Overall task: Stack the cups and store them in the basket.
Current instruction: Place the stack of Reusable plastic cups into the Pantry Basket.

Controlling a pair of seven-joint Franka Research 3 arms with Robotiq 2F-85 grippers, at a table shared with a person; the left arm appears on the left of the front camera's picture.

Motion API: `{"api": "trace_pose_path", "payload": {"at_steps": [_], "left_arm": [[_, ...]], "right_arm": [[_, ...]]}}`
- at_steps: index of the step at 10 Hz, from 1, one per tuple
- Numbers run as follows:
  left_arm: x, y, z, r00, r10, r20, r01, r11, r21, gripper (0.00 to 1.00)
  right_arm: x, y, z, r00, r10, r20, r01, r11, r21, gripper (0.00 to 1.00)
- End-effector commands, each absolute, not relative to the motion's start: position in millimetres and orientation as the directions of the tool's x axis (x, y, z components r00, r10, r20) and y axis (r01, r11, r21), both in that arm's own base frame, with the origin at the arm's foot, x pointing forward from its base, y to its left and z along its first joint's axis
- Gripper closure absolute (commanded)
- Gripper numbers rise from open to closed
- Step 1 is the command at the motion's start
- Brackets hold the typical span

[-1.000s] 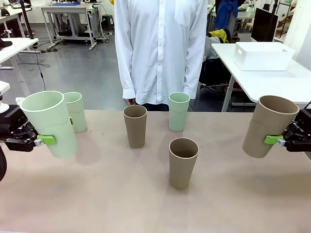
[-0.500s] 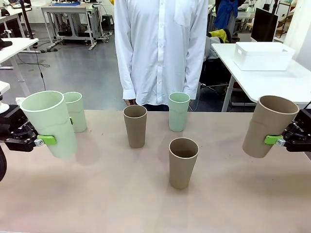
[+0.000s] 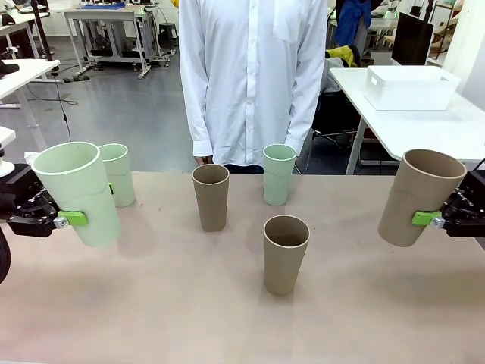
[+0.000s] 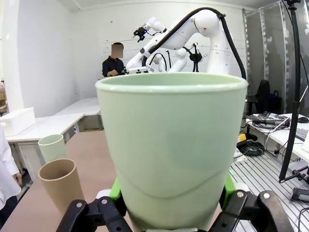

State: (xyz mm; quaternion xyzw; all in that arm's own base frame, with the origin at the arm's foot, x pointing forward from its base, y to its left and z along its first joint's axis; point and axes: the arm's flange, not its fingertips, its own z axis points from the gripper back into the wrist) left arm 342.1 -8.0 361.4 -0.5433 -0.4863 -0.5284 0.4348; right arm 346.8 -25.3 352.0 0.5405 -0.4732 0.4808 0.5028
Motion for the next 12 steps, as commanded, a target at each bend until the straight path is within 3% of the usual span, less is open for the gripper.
{"api": "trace_pose_path", "payload": {"at_steps": [1, 12], "left_arm": [[341.7, -9.8, 362.5, -0.029, 0.070, 0.997, 0.987, -0.154, 0.040, 0.15], [341.7, -9.8, 362.5, -0.029, 0.070, 0.997, 0.987, -0.154, 0.040, 0.15]], "right_arm": [[347.6, -25.7, 353.9, 0.082, -0.024, 0.996, -0.996, -0.039, 0.081, 0.15], [347.6, -25.7, 353.9, 0.082, -0.024, 0.996, -0.996, -0.039, 0.081, 0.15]]}}
